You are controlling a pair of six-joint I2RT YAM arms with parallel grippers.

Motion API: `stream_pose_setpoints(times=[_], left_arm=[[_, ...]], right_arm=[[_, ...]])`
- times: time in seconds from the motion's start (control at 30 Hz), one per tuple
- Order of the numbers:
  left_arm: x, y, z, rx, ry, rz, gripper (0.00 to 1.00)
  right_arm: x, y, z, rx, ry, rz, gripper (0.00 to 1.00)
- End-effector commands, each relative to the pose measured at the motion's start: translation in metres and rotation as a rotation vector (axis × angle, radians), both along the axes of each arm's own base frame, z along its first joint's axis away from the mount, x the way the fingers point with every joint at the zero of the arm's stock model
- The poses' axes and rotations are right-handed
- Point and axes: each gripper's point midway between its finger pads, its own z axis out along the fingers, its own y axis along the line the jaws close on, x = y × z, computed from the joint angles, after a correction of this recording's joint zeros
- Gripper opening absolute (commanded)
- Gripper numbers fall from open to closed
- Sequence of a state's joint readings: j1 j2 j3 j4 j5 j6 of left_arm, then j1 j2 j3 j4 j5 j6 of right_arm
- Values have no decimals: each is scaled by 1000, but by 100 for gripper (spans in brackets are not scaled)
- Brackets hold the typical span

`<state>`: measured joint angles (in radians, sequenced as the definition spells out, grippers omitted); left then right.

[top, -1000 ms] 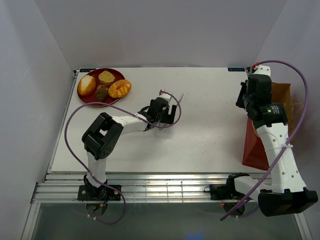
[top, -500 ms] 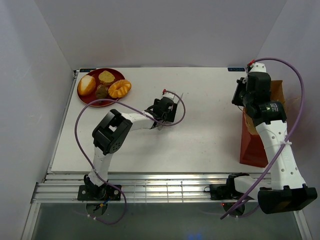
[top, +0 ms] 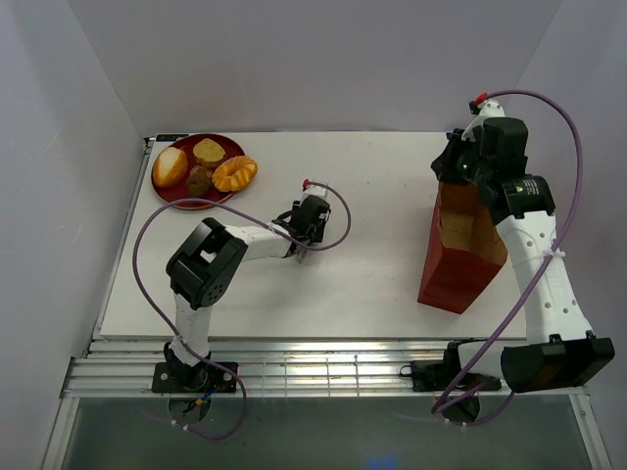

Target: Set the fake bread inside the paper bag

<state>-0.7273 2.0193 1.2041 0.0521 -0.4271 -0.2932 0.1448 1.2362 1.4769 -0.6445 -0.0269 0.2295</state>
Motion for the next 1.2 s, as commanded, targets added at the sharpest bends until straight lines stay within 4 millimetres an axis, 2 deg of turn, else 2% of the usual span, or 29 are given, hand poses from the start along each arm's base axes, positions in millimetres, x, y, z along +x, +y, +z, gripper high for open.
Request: stream_pose_setpoints(times=[0.0,0.07,0.1,0.17,0.2,0.33,0.43,0.47,0.6,0.7,0.8,0.9,0.97,1.17], left_arm=[[-13,47,18,4,29,124,54],[-17,62,20,-10,41,158,53],[-26,71,23,-24,48,175,53],[-33,80,24,-42,57,192,53],[-36,83,30,-53,52,198,53],[-58,101,20,-51,86,241,53],[-68,106,24,-78,91,260,53],[-75,109,19,-85,104,266,52],[-82,112,23,-113,107,274,51],[-86,112,29,-136,104,277,49],[-87,112,35,-155,95,276,49],[-88,113,34,-148,102,277,49],[-89,113,33,-149,106,281,48],[-90,117,35,-140,103,291,48]], right_arm=[[13,36,35,98,-96,137,11],[18,48,34,105,-92,174,12],[17,58,38,104,-105,207,12],[22,72,39,99,-115,246,13],[19,87,40,95,-122,288,13],[26,121,43,77,-140,370,15],[24,143,42,58,-147,415,16],[24,148,45,53,-165,430,16],[20,173,40,37,-167,498,16],[18,180,32,21,-157,515,17],[19,179,24,12,-151,504,19],[18,175,19,-10,-148,493,33],[17,170,18,-24,-146,481,49],[12,156,21,-60,-159,441,74]])
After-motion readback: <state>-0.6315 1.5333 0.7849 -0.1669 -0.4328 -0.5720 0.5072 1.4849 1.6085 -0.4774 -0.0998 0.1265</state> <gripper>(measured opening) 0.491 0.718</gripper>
